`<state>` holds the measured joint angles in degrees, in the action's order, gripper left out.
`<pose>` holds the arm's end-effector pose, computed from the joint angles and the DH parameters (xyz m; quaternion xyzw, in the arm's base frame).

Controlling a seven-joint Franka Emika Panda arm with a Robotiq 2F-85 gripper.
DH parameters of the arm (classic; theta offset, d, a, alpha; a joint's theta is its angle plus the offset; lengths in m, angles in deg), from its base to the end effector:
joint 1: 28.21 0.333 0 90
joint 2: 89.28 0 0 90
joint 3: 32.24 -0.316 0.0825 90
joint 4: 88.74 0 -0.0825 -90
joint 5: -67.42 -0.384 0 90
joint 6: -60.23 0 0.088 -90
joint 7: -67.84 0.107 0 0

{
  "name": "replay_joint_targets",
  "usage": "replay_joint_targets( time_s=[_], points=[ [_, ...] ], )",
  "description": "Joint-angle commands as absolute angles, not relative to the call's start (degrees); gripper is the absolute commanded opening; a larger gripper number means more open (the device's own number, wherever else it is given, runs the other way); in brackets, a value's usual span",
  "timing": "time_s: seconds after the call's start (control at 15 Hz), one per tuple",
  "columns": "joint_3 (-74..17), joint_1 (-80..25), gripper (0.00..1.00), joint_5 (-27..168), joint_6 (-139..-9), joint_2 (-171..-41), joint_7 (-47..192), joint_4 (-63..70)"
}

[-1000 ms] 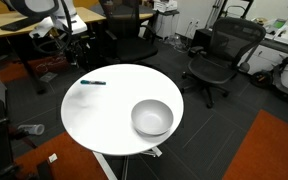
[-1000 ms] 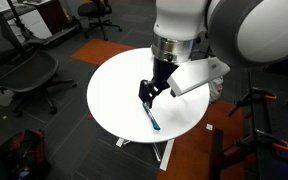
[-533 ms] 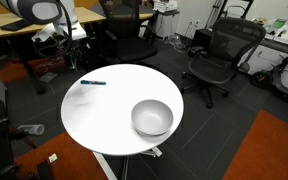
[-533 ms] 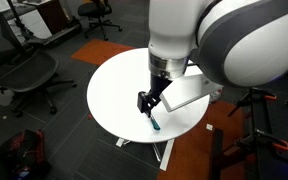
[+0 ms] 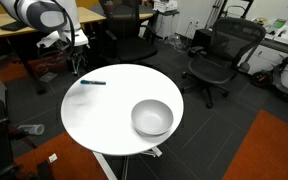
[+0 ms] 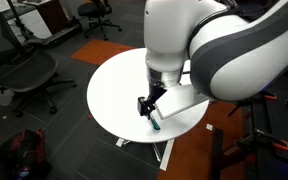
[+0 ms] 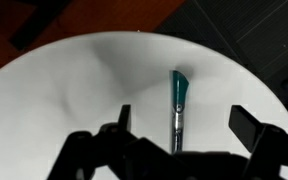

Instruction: Put the marker on top of the book

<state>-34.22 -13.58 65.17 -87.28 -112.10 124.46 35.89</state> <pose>0.5395 0.1604 0.2062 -0.9332 0.3588 0.0099 0.0142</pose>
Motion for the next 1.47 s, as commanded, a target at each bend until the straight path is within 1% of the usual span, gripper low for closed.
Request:
replay_joint_targets(
  time_s=[0.0,1.4],
  points=[
    [-32.2,-11.9,1.00,67.4,-88.1,-114.8,126.9,33.5],
    [-26.6,-8.2,1.00,69.6,-91.5,-125.8,126.5,25.8]
  ],
)
